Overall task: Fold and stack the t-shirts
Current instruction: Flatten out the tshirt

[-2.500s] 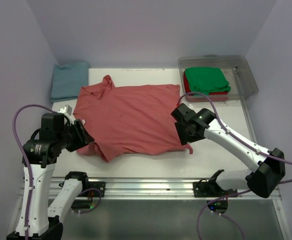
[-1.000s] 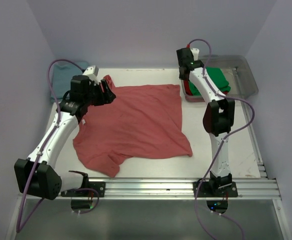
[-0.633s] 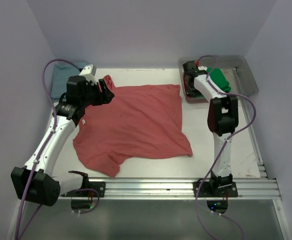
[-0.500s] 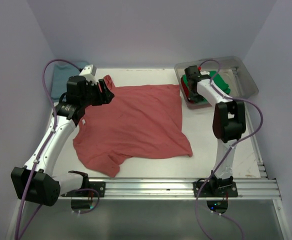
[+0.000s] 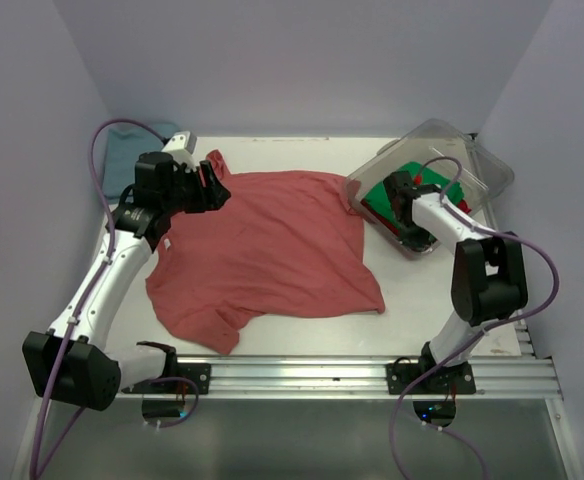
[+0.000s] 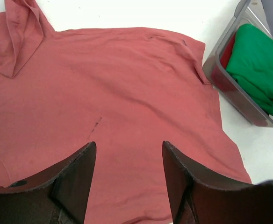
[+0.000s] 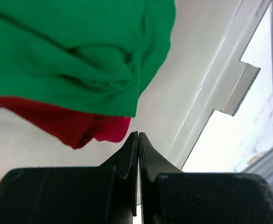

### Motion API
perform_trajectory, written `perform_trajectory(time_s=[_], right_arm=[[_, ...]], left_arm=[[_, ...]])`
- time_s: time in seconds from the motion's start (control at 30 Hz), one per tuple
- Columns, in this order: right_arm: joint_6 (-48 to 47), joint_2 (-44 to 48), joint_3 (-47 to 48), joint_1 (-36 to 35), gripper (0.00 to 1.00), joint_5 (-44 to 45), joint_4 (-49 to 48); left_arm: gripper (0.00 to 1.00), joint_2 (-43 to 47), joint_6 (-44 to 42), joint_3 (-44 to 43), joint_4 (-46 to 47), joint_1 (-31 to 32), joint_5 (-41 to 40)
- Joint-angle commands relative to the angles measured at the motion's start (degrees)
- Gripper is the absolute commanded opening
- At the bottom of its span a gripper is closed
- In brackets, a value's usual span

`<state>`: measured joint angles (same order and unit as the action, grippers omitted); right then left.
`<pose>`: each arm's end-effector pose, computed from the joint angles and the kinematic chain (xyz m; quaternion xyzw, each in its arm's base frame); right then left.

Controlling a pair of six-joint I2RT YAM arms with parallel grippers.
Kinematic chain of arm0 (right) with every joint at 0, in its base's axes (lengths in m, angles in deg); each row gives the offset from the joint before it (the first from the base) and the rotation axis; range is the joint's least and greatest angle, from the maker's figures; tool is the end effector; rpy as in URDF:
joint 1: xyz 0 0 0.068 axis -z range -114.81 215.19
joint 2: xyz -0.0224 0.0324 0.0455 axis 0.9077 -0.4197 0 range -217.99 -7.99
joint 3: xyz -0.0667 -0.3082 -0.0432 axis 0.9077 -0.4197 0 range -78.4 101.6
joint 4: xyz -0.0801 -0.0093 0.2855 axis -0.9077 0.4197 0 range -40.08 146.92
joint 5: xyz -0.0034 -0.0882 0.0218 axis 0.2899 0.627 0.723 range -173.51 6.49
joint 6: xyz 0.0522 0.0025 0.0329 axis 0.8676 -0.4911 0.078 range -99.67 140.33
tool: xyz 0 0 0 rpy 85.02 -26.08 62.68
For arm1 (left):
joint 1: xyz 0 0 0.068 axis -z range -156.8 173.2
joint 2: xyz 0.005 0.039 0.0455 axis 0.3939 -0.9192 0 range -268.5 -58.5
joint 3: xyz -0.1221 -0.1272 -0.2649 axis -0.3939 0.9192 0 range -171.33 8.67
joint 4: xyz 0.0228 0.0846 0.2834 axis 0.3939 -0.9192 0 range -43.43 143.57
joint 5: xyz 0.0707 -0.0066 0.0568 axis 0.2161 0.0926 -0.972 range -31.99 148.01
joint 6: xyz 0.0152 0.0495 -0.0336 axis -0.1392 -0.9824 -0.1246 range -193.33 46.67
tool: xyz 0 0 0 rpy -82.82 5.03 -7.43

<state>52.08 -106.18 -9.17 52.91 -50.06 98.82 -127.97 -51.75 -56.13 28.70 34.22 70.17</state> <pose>0.3612 0.0523 0.2265 0.1911 0.9334 -0.2274 0.2012 0.2937 -0.0673 0.3823 -0.0260 0.8604 -0.2283 0.4548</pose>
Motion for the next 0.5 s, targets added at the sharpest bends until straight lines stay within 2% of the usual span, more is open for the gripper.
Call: perform_trajectory(time_s=[0.0, 0.1, 0.2, 0.47], right_arm=[[2.5, 3.2, -2.5, 2.2, 0.0, 3.7, 5.9], [4.6, 3.8, -3.3, 4.1, 0.0, 5.5, 9.7], [8.0, 6.3, -3.0, 6.5, 0.0, 10.9, 14.2], [11.3, 15.7, -4.6, 14.6, 0.0, 15.5, 17.5]], left_arm=[[0.62, 0.3, -1.2, -0.3, 1.0, 0.2, 2.4], [0.62, 1.0, -1.2, 0.2, 0.8, 0.2, 2.6], [0.62, 2.1, -1.2, 1.0, 0.8, 0.2, 2.9], [0.62, 3.6, -1.1, 1.4, 0.6, 0.2, 4.4]])
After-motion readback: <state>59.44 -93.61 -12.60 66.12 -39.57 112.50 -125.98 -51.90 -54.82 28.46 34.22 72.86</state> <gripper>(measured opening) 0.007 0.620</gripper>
